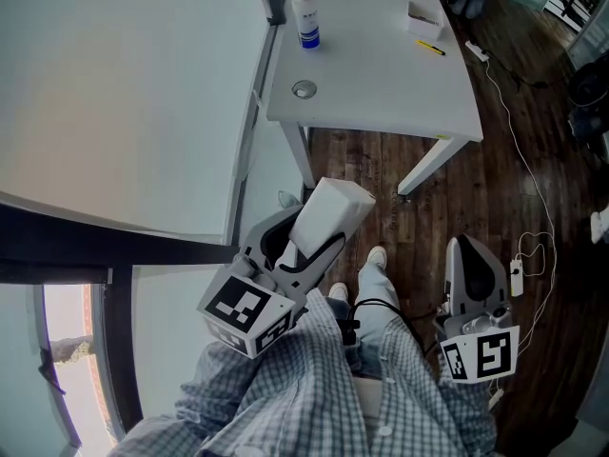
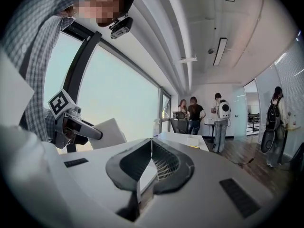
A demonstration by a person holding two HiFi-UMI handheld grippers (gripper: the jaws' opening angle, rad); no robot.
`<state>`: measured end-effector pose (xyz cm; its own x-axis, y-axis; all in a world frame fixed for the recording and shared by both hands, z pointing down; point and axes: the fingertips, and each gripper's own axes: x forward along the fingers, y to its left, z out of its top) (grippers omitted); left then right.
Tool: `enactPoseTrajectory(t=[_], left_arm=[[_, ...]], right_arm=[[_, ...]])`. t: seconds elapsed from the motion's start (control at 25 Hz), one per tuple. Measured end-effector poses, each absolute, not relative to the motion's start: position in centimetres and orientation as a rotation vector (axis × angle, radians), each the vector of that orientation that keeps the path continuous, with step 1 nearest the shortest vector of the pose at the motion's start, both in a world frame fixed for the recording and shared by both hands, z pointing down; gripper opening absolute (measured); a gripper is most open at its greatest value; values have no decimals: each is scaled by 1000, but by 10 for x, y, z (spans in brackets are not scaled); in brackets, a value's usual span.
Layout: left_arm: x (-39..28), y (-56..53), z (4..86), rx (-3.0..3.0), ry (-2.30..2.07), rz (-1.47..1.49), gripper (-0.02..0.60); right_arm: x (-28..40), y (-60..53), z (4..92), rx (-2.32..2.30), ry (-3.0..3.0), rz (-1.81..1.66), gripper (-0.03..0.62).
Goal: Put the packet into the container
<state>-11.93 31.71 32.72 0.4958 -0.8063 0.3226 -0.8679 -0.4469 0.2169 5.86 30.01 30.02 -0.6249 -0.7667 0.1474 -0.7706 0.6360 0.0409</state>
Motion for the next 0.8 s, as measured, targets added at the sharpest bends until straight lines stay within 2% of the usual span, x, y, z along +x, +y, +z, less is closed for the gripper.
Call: enactPoseTrajectory(t=[0.8], left_arm=[[-109,253,324,2317,-1479,220,260]], right_arm=[[54,223,310,1116,-2760,78,15]])
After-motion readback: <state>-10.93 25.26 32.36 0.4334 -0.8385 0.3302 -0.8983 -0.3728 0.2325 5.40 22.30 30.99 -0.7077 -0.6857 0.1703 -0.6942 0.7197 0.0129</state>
